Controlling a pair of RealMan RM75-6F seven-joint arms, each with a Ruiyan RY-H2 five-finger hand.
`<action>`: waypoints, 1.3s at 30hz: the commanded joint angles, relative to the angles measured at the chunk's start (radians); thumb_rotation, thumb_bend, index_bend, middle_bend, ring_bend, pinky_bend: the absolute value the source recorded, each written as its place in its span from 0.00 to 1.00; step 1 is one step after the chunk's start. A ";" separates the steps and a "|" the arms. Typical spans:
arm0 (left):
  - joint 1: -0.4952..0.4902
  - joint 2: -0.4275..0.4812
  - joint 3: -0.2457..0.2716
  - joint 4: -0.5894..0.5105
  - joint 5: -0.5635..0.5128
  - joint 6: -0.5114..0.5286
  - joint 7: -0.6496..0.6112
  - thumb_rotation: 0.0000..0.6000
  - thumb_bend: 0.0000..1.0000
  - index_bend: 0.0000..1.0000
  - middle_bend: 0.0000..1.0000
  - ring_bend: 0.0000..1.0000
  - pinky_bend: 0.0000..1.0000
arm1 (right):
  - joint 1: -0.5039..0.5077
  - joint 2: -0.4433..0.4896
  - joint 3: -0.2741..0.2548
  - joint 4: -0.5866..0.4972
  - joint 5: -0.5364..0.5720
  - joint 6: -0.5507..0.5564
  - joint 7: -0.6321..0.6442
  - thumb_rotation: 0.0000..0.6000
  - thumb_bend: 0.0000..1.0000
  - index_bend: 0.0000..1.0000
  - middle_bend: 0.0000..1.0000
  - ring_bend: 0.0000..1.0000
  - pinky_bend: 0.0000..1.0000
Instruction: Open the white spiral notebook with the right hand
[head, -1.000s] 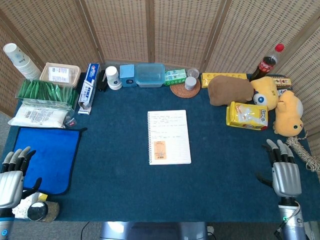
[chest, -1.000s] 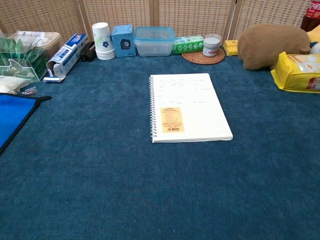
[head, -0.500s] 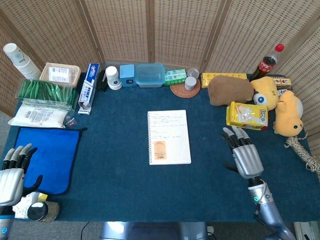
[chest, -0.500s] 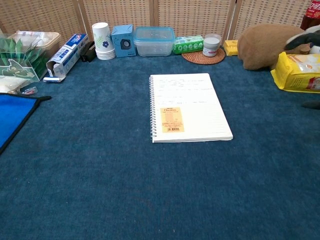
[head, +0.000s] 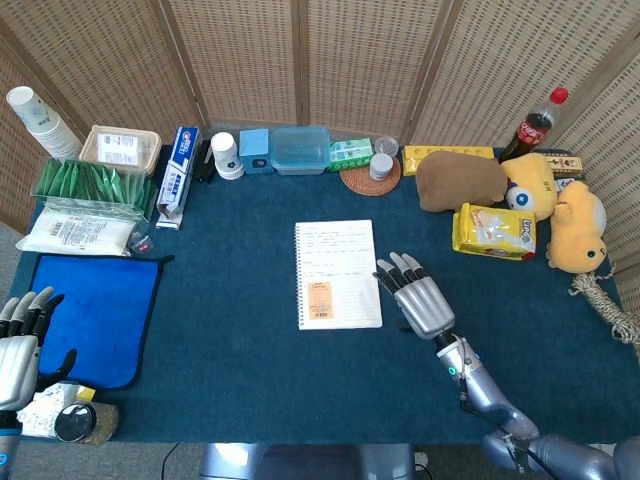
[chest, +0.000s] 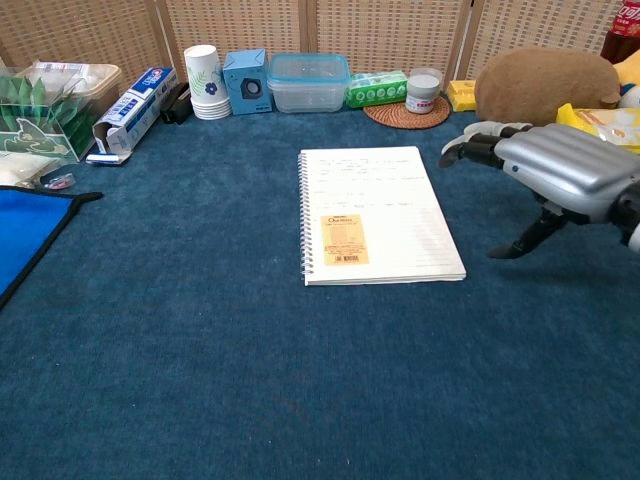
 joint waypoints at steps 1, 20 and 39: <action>-0.001 -0.001 -0.001 0.003 -0.002 -0.002 -0.003 1.00 0.30 0.21 0.08 0.02 0.00 | 0.029 -0.047 -0.007 0.068 0.007 -0.024 0.022 1.00 0.09 0.17 0.17 0.03 0.12; -0.001 -0.007 -0.002 0.023 -0.009 -0.007 -0.022 1.00 0.30 0.21 0.08 0.02 0.00 | 0.065 -0.108 -0.045 0.188 0.015 -0.020 0.065 1.00 0.09 0.15 0.17 0.03 0.12; 0.009 -0.016 -0.001 0.067 -0.018 -0.005 -0.075 1.00 0.30 0.21 0.08 0.02 0.00 | 0.134 -0.150 -0.003 0.159 0.052 -0.041 -0.020 1.00 0.09 0.14 0.17 0.03 0.12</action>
